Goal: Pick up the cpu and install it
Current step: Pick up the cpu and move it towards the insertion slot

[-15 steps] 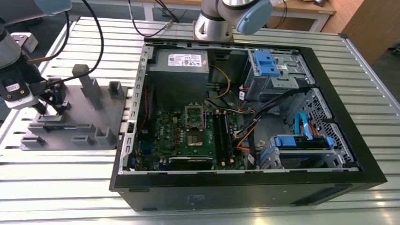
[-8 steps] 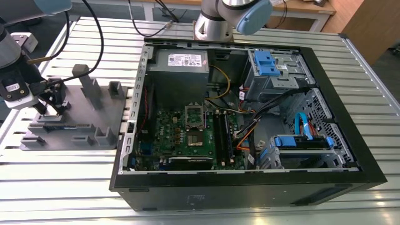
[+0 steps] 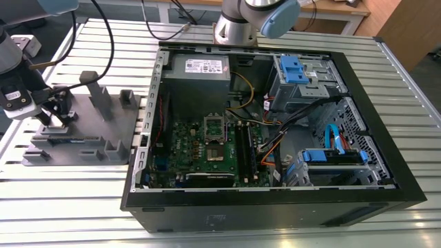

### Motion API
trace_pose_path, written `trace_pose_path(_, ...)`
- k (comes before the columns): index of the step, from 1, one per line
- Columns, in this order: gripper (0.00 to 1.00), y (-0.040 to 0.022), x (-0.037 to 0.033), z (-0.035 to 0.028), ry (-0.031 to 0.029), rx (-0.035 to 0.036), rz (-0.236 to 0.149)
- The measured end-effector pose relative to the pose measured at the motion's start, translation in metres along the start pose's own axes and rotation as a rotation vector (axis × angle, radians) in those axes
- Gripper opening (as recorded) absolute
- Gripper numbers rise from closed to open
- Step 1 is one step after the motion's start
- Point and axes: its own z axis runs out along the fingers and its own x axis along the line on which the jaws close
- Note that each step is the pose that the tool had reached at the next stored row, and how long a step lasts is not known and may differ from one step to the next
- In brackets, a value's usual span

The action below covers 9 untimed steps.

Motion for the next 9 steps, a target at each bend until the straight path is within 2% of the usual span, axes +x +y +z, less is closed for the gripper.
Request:
trace_pose_path(3, 0.47, 0.0001, -0.0002, -0.0021, -0.0004, -0.0002, 0.0)
trace_pose_path(9, 0.47, 0.0002, -0.0001, -0.0016, -0.0002, 0.0001, 0.0)
